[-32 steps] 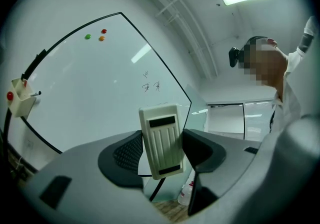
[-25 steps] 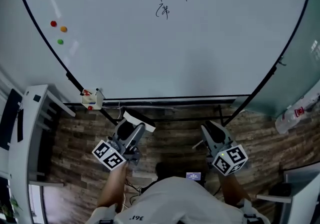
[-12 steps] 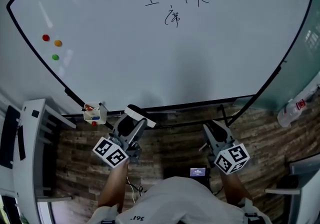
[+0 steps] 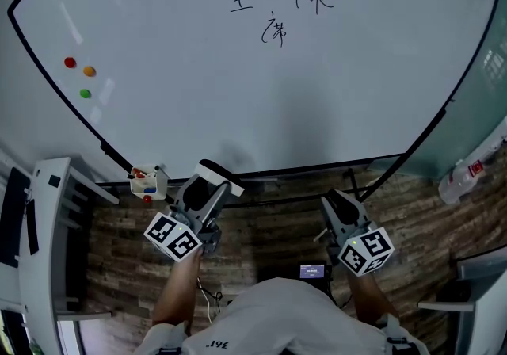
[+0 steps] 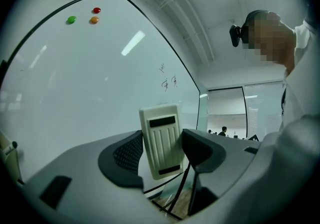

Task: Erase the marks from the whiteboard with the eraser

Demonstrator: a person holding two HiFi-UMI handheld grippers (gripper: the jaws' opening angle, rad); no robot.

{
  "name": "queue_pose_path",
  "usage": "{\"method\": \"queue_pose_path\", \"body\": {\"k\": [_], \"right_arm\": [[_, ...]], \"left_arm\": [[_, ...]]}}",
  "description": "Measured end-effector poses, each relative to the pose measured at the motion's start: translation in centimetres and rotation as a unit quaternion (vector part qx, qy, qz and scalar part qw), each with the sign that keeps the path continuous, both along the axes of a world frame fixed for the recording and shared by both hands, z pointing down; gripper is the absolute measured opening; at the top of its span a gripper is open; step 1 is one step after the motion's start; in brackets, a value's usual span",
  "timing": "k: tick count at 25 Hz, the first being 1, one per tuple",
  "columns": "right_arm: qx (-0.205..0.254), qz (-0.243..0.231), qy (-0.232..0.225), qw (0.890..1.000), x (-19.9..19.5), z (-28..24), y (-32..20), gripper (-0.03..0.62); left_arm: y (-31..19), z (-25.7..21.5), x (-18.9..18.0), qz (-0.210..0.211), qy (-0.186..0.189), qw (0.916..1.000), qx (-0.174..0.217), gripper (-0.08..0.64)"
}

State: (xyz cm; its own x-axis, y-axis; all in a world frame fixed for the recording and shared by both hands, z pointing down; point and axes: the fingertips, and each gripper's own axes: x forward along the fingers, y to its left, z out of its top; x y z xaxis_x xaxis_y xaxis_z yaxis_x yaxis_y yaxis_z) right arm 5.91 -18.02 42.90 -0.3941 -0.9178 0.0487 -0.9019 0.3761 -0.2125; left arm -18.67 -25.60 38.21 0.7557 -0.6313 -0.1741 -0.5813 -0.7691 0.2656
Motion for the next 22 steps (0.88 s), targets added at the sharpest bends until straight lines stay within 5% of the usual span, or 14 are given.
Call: {"method": "queue_pose_path", "body": {"k": [14, 22], "right_arm": [[0.006, -0.013, 0.007, 1.000, 5.2, -1.3, -1.4, 0.114], [0.013, -0.024, 0.006, 1.000, 6.1, -1.8, -2.0, 0.114]], "left_arm": [[-2.0, -2.2, 4.7, -0.020, -0.033, 0.9987, 0.032, 0.255], [-4.9, -7.3, 4.8, -0.067, -0.091, 0.9880, 0.106, 0.255]]}}
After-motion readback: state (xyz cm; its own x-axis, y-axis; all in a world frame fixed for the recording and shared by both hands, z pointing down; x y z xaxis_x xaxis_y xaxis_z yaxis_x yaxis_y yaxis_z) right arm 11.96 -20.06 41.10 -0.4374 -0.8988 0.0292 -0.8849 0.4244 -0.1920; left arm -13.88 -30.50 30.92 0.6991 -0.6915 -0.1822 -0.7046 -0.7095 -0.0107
